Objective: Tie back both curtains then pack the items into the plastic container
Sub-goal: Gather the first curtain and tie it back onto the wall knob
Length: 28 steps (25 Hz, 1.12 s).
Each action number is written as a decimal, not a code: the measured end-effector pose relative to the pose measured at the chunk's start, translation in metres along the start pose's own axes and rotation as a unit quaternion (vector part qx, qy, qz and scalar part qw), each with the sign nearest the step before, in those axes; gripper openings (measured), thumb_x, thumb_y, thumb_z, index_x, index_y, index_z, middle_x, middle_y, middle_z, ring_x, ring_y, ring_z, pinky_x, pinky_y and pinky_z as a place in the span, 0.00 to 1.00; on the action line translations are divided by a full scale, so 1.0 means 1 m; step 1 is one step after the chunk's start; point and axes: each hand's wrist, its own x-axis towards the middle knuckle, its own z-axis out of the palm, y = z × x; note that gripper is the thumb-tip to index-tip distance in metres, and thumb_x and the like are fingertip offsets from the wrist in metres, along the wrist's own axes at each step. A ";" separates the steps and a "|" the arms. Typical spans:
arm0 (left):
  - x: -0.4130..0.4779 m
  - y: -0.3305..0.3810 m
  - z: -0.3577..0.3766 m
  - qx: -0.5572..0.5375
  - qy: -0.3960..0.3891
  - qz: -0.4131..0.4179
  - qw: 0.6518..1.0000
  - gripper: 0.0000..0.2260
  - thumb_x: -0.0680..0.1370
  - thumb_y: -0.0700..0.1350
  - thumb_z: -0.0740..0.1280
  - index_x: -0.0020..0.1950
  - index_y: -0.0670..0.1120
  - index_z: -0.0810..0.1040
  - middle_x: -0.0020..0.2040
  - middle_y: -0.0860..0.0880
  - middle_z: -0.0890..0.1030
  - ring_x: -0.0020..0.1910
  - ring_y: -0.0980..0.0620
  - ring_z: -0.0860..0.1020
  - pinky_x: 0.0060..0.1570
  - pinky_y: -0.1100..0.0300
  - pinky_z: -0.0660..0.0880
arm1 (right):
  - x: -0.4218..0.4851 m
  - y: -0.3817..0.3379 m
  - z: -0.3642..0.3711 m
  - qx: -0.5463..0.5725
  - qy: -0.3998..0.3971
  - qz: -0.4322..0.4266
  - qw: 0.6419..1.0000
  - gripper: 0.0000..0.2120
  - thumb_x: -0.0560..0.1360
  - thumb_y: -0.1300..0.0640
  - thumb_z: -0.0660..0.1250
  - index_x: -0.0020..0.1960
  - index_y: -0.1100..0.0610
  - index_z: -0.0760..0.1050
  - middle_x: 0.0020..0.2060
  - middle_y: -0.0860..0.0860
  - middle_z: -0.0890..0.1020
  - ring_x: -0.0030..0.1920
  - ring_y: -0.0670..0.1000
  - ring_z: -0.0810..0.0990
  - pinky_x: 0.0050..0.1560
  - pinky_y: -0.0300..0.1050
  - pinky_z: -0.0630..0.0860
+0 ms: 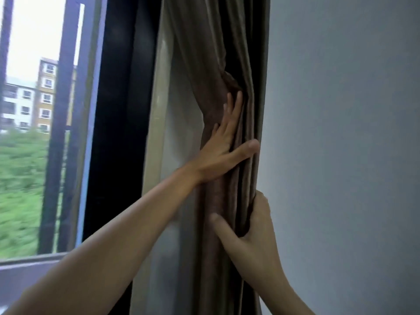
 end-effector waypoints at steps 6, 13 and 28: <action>-0.062 0.026 -0.042 -0.055 0.014 -0.067 0.996 0.43 0.72 0.69 0.59 0.74 0.56 0.36 0.79 0.50 0.44 0.77 0.53 0.49 0.75 0.47 0.50 | -0.005 -0.016 0.006 0.151 -0.045 0.021 0.987 0.17 0.68 0.32 0.50 0.47 0.41 0.67 0.47 0.38 0.68 0.50 0.37 0.72 0.49 0.31 0.71; -0.154 0.062 -0.111 0.000 0.100 -0.163 0.982 0.40 0.74 0.48 0.65 0.76 0.53 0.40 0.78 0.53 0.50 0.76 0.57 0.54 0.74 0.57 0.56 | -0.017 -0.037 0.027 0.212 -0.076 0.005 0.974 0.22 0.71 0.34 0.49 0.51 0.49 0.70 0.47 0.41 0.72 0.50 0.38 0.71 0.52 0.30 0.69; -0.282 0.079 -0.108 -0.098 0.229 -0.450 0.858 0.27 0.80 0.57 0.37 0.54 0.58 0.76 0.46 0.62 0.83 0.49 0.65 0.79 0.56 0.67 0.72 | -0.066 -0.025 0.122 0.385 -0.268 0.121 0.875 0.47 0.65 0.22 0.41 0.75 0.50 0.56 0.72 0.44 0.64 0.72 0.42 0.62 0.74 0.42 0.55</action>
